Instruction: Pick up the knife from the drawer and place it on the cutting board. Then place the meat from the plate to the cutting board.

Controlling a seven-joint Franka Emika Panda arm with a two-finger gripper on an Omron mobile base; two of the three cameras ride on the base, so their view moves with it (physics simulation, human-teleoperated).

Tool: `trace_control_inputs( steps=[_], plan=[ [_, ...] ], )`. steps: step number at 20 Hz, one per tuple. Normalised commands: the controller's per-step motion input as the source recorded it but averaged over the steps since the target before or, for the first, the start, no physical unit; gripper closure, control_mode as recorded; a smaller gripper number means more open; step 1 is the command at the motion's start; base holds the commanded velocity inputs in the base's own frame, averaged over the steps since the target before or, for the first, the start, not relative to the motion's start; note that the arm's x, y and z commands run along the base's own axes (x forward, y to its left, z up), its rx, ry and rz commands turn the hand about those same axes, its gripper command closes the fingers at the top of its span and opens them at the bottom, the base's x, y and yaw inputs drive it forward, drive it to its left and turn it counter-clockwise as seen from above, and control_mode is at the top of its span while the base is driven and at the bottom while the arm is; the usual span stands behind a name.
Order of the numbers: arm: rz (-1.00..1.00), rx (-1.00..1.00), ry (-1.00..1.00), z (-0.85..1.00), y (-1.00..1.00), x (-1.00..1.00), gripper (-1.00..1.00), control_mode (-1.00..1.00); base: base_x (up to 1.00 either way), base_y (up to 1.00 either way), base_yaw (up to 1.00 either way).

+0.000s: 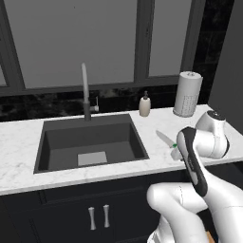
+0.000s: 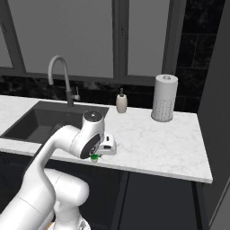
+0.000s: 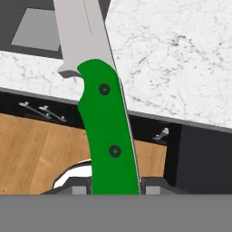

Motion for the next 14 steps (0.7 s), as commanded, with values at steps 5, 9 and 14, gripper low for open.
trace_control_inputs(
  steps=[5,9,14],
  plan=[
    [0.0,0.0,0.0,0.0,0.0,-0.06,1.0,1.0,-0.2,0.01,0.0],
    [0.0,0.0,0.0,0.0,0.0,0.0,1.0,1.0,-0.35,0.43,0.09],
    [0.0,0.0,0.0,0.0,0.0,0.0,1.0,1.0,-0.2,0.54,0.13]
  ],
)
